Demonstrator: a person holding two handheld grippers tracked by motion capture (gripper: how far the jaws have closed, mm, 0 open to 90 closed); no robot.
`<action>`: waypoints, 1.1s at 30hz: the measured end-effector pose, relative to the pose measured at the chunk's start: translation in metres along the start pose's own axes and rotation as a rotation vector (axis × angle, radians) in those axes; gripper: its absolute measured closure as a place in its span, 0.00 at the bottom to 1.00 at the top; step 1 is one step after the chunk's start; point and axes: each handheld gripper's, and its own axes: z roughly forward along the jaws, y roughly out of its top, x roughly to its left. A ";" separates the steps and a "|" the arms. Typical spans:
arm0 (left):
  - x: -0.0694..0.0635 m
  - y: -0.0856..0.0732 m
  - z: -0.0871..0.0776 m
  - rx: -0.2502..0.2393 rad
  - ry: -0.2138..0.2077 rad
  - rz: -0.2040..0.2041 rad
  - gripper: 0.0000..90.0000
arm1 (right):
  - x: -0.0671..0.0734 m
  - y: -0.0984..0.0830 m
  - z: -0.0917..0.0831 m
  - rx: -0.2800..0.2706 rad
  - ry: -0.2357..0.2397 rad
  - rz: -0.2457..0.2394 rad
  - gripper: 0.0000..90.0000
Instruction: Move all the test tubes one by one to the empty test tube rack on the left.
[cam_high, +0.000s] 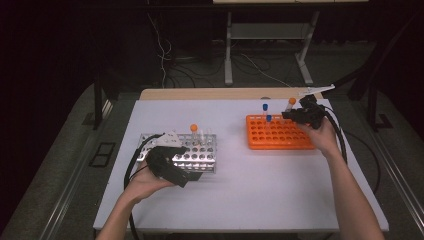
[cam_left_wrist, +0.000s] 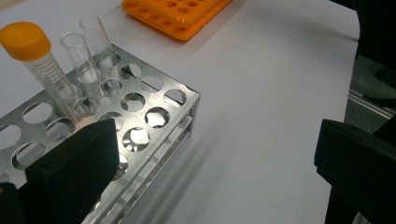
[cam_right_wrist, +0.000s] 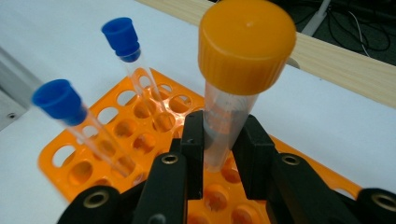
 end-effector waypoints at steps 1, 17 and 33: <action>0.000 0.000 0.000 0.001 0.001 0.000 0.00 | 0.000 0.001 -0.004 -0.001 0.003 0.002 0.82; -0.004 0.007 0.001 -0.007 -0.013 0.022 0.00 | 0.040 0.004 -0.058 0.030 0.092 -0.089 0.82; -0.009 0.017 0.005 -0.003 -0.041 0.046 0.00 | 0.111 -0.009 -0.070 0.077 0.243 -0.233 0.82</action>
